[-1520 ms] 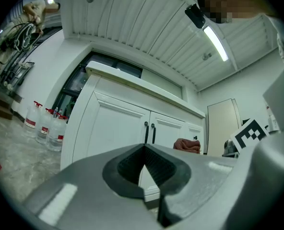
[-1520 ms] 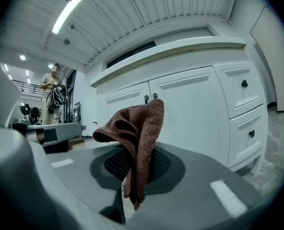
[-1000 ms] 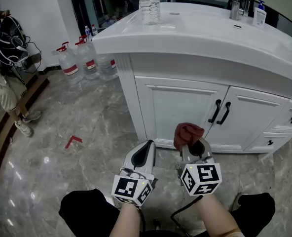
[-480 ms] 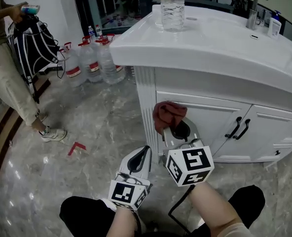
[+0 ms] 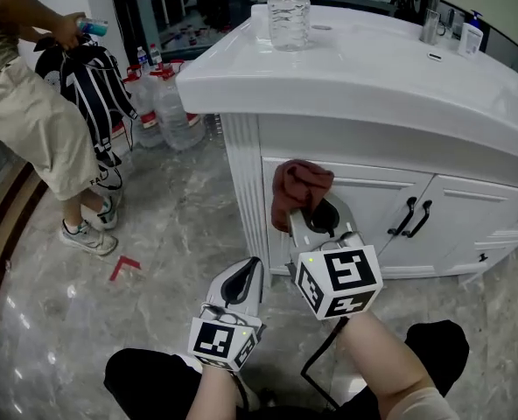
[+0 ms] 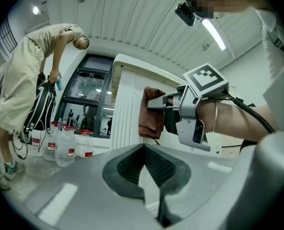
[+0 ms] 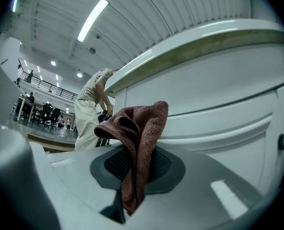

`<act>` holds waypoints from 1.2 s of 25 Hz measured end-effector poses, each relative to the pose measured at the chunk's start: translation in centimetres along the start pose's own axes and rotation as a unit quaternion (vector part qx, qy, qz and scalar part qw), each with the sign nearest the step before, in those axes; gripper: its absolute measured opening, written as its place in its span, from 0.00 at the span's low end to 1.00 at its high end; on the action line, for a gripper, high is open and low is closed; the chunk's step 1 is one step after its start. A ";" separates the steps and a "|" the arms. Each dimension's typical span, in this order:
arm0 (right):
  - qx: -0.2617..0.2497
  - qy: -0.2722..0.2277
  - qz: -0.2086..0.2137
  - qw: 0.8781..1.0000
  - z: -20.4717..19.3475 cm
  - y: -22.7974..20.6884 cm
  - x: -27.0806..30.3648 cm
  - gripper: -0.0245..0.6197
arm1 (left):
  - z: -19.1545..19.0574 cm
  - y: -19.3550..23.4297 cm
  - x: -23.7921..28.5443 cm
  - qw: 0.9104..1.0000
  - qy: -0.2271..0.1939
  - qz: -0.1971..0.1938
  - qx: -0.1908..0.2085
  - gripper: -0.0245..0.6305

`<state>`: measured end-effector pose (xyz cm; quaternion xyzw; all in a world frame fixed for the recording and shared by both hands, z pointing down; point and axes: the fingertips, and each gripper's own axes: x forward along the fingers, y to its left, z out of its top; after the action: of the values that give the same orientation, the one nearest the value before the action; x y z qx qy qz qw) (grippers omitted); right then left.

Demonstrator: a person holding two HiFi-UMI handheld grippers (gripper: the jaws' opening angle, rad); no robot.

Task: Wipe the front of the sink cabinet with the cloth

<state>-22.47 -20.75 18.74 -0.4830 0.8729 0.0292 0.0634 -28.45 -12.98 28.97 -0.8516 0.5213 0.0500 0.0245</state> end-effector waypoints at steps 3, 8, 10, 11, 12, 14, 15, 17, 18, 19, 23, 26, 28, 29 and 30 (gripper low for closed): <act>-0.009 0.000 -0.029 1.000 0.3 -2.6 -1.8 0.16 | 0.2 -2.1 0.9 1.000 -0.001 -0.017 -0.006 0.04; -0.013 0.001 -0.065 0.998 0.8 -7.3 -5.1 0.16 | 0.5 -5.9 2.9 0.999 -0.011 -0.037 -0.033 0.04; -0.016 0.003 -0.077 0.997 1.0 -9.1 -6.3 0.16 | 0.2 -7.7 3.8 0.998 -0.008 -0.049 -0.032 0.04; -0.018 0.005 -0.083 0.996 1.1 -10.0 -6.9 0.16 | 0.1 -8.5 4.2 0.998 -0.006 -0.054 -0.032 0.04; -0.020 0.006 -0.088 0.996 1.2 -10.8 -7.5 0.16 | -0.1 -9.1 4.5 0.998 -0.005 -0.056 -0.032 0.04; -0.022 0.007 -0.099 0.995 1.3 -12.5 -8.4 0.16 | -0.5 -10.0 5.1 0.998 -0.008 -0.057 -0.034 0.04; -0.022 0.007 -0.106 0.994 1.4 -13.3 -8.9 0.16 | -0.7 -10.4 5.4 0.998 -0.008 -0.057 -0.034 0.04; -0.020 0.010 -0.121 0.992 1.6 -14.8 -9.8 0.16 | -1.1 -11.2 5.8 0.998 -0.005 -0.060 -0.035 0.04; -0.019 0.011 -0.128 0.991 1.6 -15.5 -10.3 0.16 | -1.3 -11.6 5.8 0.997 -0.004 -0.061 -0.036 0.04; -0.017 0.013 -0.134 0.991 1.6 -16.1 -10.7 0.16 | -1.3 -11.9 5.8 0.997 -0.003 -0.061 -0.038 0.04; 0.000 0.017 -0.143 0.990 1.6 -17.5 -11.8 0.17 | -1.5 -12.7 5.7 0.997 0.001 -0.062 -0.042 0.04; 0.005 0.020 -0.148 0.989 1.4 -17.4 -12.2 0.17 | -1.8 -13.1 5.5 0.997 0.005 -0.067 -0.039 0.04; 0.002 0.021 -0.142 0.990 1.1 -16.7 -12.2 0.16 | -2.1 -13.0 5.3 0.997 0.010 -0.067 -0.031 0.04; 0.001 0.021 -0.135 0.991 0.9 -16.1 -12.0 0.16 | -2.3 -12.8 5.1 0.997 0.011 -0.066 -0.030 0.04; 0.002 0.021 -0.126 0.992 0.6 -15.4 -11.6 0.16 | -2.4 -12.5 5.0 0.997 0.012 -0.063 -0.030 0.04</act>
<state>-3.29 -19.14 19.89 -0.5897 0.8061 0.0093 0.0488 -14.90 -11.90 30.68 -0.8837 0.4650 0.0538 -0.0047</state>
